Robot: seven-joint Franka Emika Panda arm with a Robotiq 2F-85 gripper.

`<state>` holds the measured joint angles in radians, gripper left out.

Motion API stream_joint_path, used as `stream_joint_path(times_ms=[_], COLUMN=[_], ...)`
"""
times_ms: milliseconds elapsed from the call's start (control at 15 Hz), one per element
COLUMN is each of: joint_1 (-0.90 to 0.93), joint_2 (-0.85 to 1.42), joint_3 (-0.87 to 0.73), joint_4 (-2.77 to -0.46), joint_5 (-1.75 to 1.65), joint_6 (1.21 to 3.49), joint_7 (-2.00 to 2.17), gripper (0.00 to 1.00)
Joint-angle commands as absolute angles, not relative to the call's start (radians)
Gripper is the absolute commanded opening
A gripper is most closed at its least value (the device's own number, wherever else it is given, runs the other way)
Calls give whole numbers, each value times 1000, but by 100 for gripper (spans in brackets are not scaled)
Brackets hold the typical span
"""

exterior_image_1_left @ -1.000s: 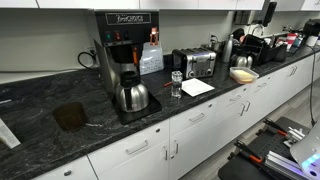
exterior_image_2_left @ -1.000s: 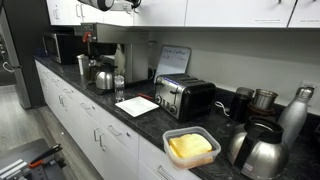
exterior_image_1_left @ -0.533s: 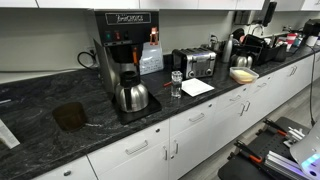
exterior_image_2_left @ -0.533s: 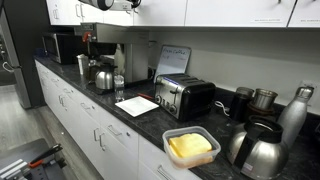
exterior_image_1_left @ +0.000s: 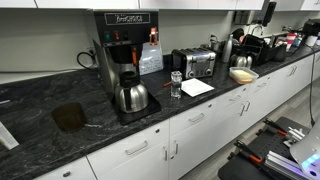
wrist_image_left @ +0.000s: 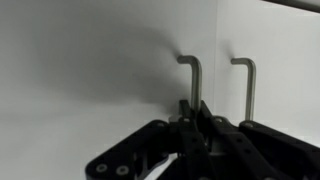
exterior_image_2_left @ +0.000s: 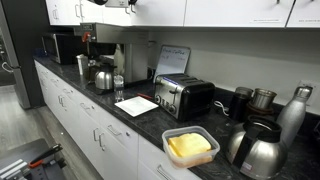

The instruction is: Open the right cupboard door above the coffee machine

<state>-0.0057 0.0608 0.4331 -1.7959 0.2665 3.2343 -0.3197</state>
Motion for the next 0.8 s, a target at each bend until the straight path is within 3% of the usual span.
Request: stream_joint_path(times_ms=[0, 733], joint_1=[4, 121], joint_2=[-19, -259], joint_3=[495, 397], joint_4=[-1810, -2023], joint_5=[337, 560], joint_6=[3196, 3074], joint_7=[-356, -493], gripper=[2, 2])
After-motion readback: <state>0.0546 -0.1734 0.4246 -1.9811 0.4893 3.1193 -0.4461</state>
